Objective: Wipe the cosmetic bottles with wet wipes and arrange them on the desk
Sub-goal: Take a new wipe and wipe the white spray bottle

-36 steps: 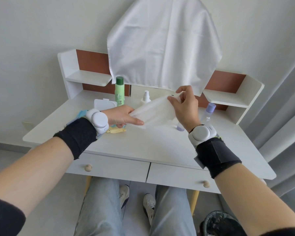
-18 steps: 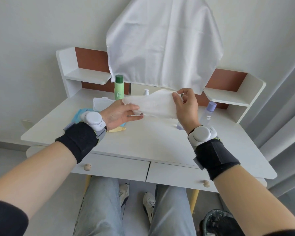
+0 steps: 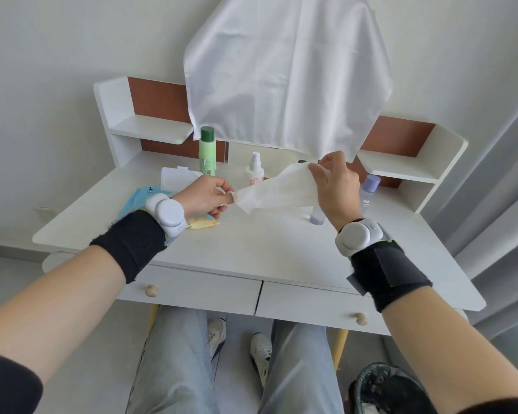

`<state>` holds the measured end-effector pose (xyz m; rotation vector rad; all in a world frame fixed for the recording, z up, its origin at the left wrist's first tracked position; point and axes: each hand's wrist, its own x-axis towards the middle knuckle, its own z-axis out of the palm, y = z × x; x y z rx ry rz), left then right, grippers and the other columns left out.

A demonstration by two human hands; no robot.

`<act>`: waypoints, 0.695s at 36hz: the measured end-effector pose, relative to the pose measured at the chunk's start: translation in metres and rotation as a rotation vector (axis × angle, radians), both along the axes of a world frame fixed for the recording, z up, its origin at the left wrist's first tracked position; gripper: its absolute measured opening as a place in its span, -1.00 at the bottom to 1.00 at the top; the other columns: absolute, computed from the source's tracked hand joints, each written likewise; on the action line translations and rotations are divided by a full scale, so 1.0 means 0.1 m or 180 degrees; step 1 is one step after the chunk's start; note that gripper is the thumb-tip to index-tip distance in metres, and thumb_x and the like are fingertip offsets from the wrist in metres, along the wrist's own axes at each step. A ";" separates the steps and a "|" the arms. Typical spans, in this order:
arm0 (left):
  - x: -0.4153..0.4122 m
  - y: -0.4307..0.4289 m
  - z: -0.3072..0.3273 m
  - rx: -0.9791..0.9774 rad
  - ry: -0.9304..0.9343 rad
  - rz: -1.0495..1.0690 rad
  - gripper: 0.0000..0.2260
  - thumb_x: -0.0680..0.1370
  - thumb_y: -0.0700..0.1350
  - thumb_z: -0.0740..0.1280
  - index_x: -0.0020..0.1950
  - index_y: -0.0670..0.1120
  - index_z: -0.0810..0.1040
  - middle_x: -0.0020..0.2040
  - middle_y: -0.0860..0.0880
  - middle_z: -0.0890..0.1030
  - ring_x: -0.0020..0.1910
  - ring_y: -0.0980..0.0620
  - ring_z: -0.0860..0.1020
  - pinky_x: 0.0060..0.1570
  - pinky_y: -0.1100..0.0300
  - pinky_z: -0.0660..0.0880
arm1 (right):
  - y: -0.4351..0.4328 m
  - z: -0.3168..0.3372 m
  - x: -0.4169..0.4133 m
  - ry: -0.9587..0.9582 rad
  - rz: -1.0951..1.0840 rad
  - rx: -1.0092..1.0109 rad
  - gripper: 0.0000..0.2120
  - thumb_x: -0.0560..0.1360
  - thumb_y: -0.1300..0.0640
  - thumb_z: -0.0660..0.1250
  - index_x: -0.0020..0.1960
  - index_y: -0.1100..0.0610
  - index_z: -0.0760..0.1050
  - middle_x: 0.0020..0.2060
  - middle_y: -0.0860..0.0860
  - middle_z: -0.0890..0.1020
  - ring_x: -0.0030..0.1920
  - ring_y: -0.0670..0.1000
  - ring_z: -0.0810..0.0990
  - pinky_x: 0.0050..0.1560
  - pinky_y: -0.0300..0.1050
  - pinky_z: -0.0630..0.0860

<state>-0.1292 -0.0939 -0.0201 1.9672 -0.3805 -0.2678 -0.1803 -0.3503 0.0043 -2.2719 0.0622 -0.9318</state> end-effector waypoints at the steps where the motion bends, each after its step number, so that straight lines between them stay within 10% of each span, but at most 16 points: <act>1: 0.00 0.00 -0.02 0.0031 0.0045 -0.0020 -0.87 0.57 -0.12 0.35 -0.08 -0.17 0.48 -0.39 -0.11 0.47 -0.46 -0.01 0.35 -0.42 0.25 0.47 | 0.02 0.02 0.00 0.0044 0.0091 0.0112 -0.77 0.59 0.05 0.30 0.08 0.22 0.43 -0.24 0.15 0.58 -0.23 0.10 0.48 -0.19 -0.07 0.37; 5: -0.01 -0.05 -0.03 -0.0169 0.0322 -0.0065 -0.92 0.59 -0.20 0.29 -0.07 -0.20 0.51 -0.35 -0.09 0.52 -0.46 0.01 0.47 -0.23 0.10 0.56 | 0.07 0.13 0.02 0.0306 0.0634 0.0919 -0.92 0.55 0.03 0.33 -0.04 0.01 0.45 -0.36 0.03 0.41 -0.32 -0.04 0.39 -0.27 -0.19 0.35; 11: 0.02 -0.12 0.09 -0.0240 0.0074 0.0108 -0.78 0.60 -0.24 0.16 0.16 -0.05 0.50 0.19 -0.09 0.53 0.16 -0.01 0.51 0.19 0.14 0.45 | 0.09 0.35 -0.04 0.0672 0.1461 0.1835 -0.91 0.56 0.17 0.34 0.04 0.05 0.48 -0.30 -0.03 0.53 -0.26 -0.01 0.53 -0.22 -0.14 0.48; 16: -0.12 -0.37 0.29 -0.0759 -0.0097 -0.0264 -0.47 0.44 0.13 0.40 0.37 0.05 0.39 0.29 0.08 0.49 0.24 0.19 0.48 0.24 0.19 0.40 | 0.19 0.51 -0.06 0.1344 0.1912 0.1792 -0.84 0.55 0.26 0.30 0.09 0.08 0.50 -0.26 0.03 0.57 -0.28 0.01 0.54 -0.30 -0.19 0.46; 25: -0.31 -0.64 0.26 -0.0417 -0.0033 -0.0966 -0.62 0.47 -0.21 0.46 0.26 -0.12 0.50 0.11 -0.06 0.65 0.11 0.06 0.60 0.10 0.21 0.53 | 0.21 0.59 -0.11 0.1892 0.2460 0.1605 -0.66 0.50 0.38 0.32 0.21 0.09 0.48 -0.23 0.04 0.58 -0.24 0.07 0.60 -0.29 -0.13 0.54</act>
